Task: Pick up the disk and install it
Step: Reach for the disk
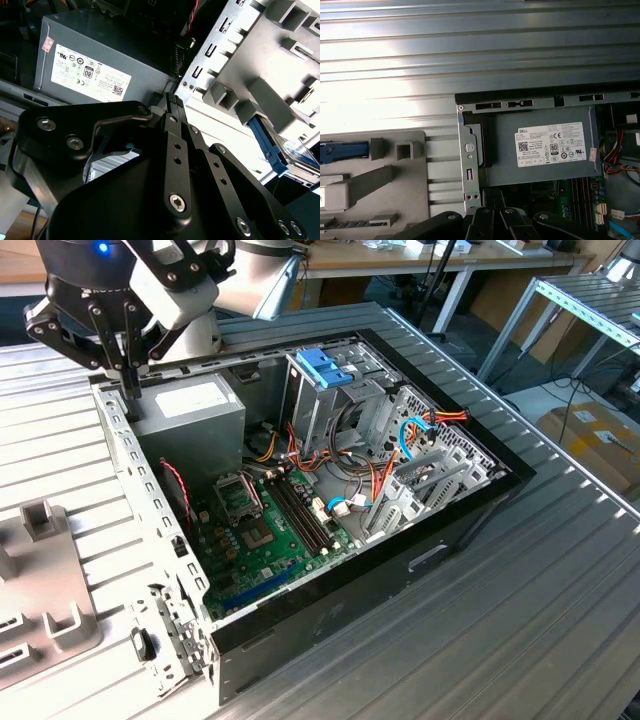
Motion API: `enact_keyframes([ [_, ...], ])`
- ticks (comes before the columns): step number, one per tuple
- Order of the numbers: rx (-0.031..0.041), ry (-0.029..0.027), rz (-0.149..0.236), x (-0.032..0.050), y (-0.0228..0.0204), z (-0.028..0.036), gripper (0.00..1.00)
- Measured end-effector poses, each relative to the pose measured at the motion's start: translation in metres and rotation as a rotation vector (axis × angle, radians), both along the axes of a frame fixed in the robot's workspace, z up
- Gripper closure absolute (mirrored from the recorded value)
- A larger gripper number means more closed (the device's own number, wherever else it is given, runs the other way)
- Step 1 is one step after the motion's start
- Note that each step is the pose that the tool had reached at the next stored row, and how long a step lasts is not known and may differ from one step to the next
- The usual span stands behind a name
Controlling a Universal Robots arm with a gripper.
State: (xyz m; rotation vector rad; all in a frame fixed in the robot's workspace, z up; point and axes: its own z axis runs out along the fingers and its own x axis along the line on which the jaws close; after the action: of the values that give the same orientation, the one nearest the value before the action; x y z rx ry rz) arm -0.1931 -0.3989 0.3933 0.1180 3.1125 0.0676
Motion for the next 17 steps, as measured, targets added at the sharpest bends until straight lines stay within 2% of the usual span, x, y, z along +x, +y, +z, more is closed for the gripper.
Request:
enact_keyframes([
  [14, 0.0000, -0.0001, 0.000, -0.0021, 0.0000, 0.0000, 0.89],
  [17, 0.0000, 0.0000, 0.000, -0.0051, 0.0000, 0.0000, 0.89],
])
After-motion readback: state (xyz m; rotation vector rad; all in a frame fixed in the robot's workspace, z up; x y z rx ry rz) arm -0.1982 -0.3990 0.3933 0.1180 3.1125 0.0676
